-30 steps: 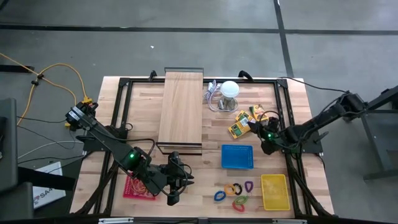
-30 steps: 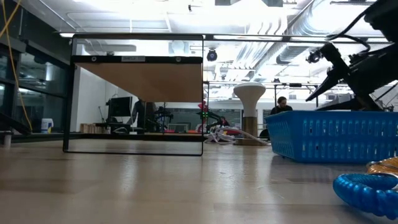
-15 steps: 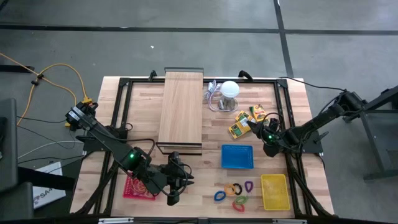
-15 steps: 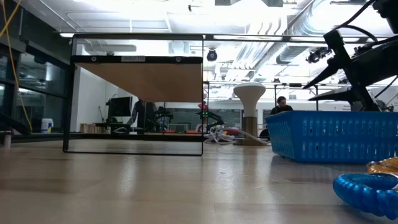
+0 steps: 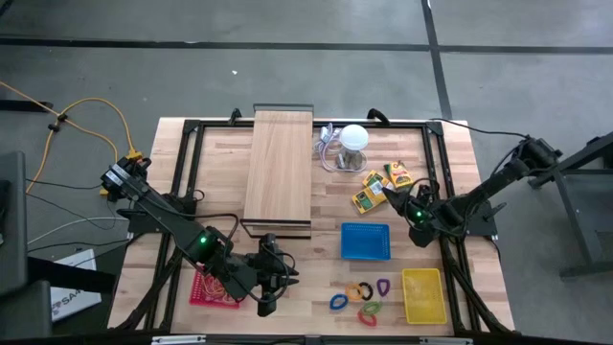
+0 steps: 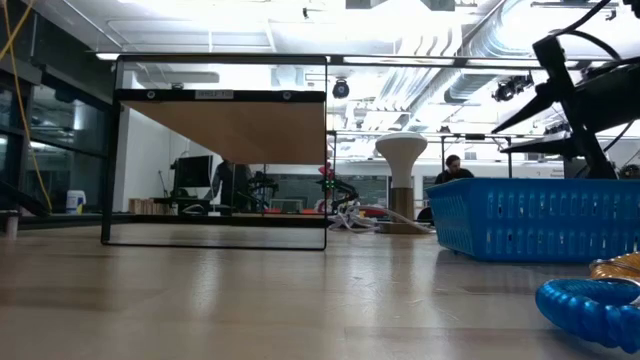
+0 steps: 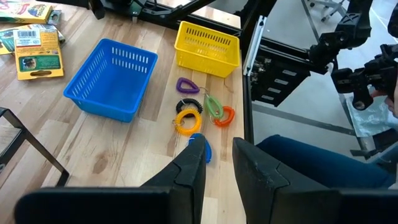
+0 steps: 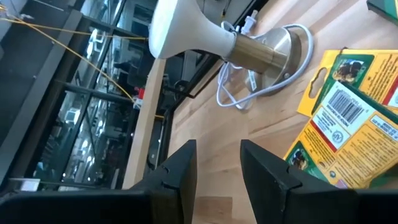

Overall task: Pick & Place Office Desk Supplies
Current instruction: Put the bottom yellow crayon box into the blue bin

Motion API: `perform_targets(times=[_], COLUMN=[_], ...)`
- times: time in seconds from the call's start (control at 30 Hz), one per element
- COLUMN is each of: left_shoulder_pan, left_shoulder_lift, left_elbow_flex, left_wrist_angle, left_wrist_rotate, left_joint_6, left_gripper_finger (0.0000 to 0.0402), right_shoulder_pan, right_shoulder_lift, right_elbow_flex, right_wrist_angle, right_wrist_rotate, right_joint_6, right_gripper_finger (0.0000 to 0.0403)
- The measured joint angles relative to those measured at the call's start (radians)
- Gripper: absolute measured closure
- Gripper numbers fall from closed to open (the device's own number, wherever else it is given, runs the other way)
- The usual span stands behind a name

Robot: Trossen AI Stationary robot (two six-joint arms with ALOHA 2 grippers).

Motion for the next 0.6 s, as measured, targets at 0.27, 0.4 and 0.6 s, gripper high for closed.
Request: perform_targets(times=[0.27,0.4,0.6], left_shoulder_pan=[0.000,0.000,0.000], left_shoulder_lift=[0.000,0.000,0.000], left_elbow_flex=[0.000,0.000,0.000], left_wrist_angle=[0.000,0.000,0.000], left_wrist_rotate=[0.000,0.000,0.000], left_joint_6=[0.000,0.000,0.000], left_gripper_finger=[0.0325,0.0325,0.0325], right_shoulder_pan=[-0.010,-0.040,-0.071], right_shoulder_lift=[0.009,0.017,0.024], right_elbow_flex=[0.002,0.062,0.148], right_wrist_angle=[0.192,0.348,0.327], right_wrist_rotate=[-0.053,-0.081,-0.077], right_joint_6=[-0.142,-0.465,-0.589], right_gripper_finger=[0.0292,0.0292,0.0292])
